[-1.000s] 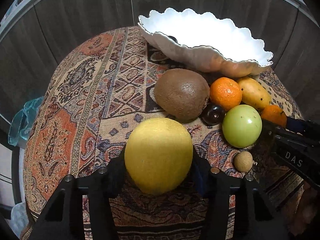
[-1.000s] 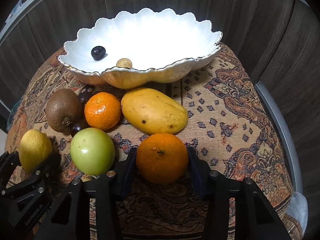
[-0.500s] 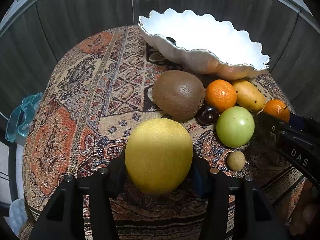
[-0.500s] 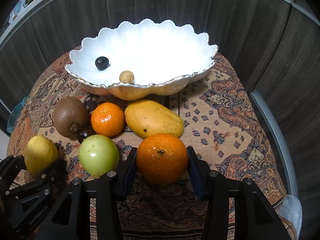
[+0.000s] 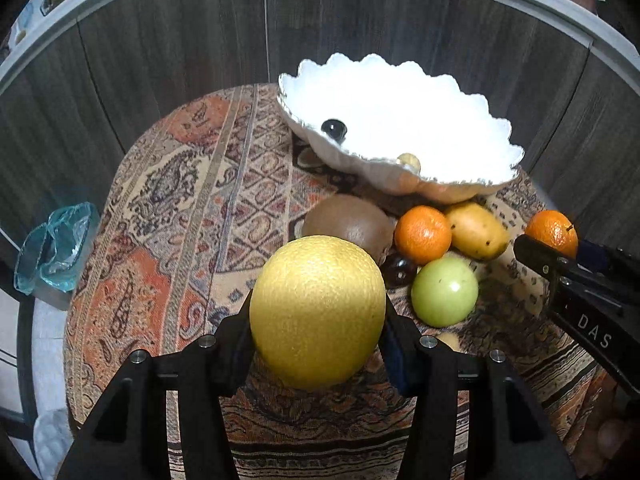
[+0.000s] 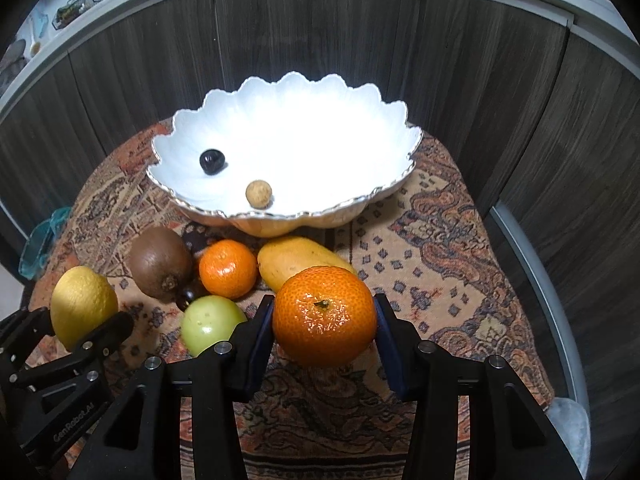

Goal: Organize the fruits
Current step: 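Lift the grapefruit and tangerine over the white bowl and release them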

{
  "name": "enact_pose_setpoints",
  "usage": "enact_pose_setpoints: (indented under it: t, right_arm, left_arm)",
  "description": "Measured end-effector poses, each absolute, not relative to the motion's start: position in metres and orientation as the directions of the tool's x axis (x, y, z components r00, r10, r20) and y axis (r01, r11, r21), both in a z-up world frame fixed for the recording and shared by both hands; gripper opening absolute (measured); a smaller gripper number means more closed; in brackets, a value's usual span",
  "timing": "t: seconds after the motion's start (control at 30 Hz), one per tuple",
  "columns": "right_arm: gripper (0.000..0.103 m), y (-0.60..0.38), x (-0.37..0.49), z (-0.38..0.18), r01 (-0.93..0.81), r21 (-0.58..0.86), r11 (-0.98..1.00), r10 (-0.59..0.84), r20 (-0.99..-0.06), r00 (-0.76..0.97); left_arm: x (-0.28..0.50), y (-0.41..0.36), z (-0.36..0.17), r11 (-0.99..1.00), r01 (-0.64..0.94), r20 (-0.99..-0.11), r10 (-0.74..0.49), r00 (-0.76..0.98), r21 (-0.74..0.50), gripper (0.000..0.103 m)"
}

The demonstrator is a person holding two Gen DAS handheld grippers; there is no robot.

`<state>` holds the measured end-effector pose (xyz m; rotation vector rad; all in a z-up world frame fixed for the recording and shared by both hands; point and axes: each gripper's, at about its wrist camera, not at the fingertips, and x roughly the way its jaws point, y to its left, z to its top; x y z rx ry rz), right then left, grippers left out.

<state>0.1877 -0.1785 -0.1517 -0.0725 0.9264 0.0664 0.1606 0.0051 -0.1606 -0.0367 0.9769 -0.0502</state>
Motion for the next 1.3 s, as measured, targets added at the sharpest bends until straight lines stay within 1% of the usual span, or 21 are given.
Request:
enact_pose_setpoints:
  t: [0.4, 0.8, 1.07, 1.3]
  right_arm:
    - [0.048, -0.184, 0.195, -0.121, -0.072, 0.0, 0.997, 0.046, -0.769, 0.637]
    - [0.048, -0.195, 0.226, -0.095, -0.044, 0.015, 0.999, 0.042, -0.732, 0.68]
    - [0.048, -0.198, 0.252, -0.088, -0.039, 0.014, 0.999, 0.037, -0.716, 0.697]
    - [0.048, -0.2, 0.274, -0.097, -0.033, 0.01, 0.999, 0.03, -0.725, 0.688]
  left_arm:
    - [0.187, -0.005, -0.127, 0.996, 0.049, -0.783, -0.085, 0.616, -0.07, 0.053]
    - [0.228, -0.015, -0.101, 0.995, 0.073, -0.74, -0.098, 0.666, -0.067, 0.053]
    - [0.256, -0.018, -0.1, 0.994, 0.086, -0.732, -0.104, 0.673, -0.063, 0.053]
    - [0.278, -0.021, -0.114, 0.994, 0.088, -0.746, -0.107, 0.657, -0.066, 0.053]
